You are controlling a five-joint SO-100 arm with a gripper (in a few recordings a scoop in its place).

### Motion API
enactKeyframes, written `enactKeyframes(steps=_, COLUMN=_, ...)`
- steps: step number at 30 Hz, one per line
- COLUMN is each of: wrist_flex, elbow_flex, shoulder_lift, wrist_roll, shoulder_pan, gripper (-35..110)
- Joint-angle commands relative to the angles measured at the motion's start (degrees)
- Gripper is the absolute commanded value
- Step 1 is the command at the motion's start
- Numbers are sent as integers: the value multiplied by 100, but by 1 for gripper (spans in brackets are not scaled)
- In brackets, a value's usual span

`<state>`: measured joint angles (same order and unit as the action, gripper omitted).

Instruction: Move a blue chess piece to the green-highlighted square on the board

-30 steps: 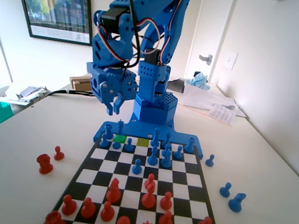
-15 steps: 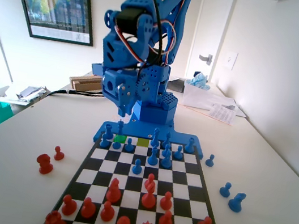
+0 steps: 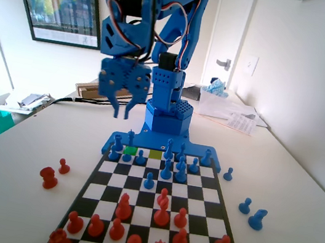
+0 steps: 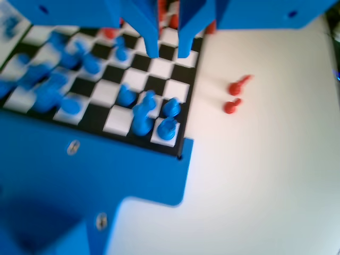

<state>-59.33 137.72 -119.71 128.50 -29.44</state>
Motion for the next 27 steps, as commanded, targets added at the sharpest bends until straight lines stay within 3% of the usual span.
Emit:
enactKeyframes(steps=1, wrist_flex=396, elbow_flex=-114, shoulder_lift=-246, wrist_roll=-782, shoulder_pan=-334, gripper=7)
enactKeyframes(steps=8, wrist_flex=844, elbow_flex=483, shoulder_lift=-413, wrist_roll=-1468, shoulder_pan=-738, gripper=7)
enactKeyframes(steps=14, wrist_flex=1521, elbow_flex=1441, shoulder_lift=-615, wrist_roll=-1301, shoulder_pan=-1020, gripper=7)
enactKeyframes(steps=27, wrist_flex=2021, elbow_flex=1696, shoulder_lift=-114, wrist_roll=-1107, shoulder_pan=-1143, gripper=10)
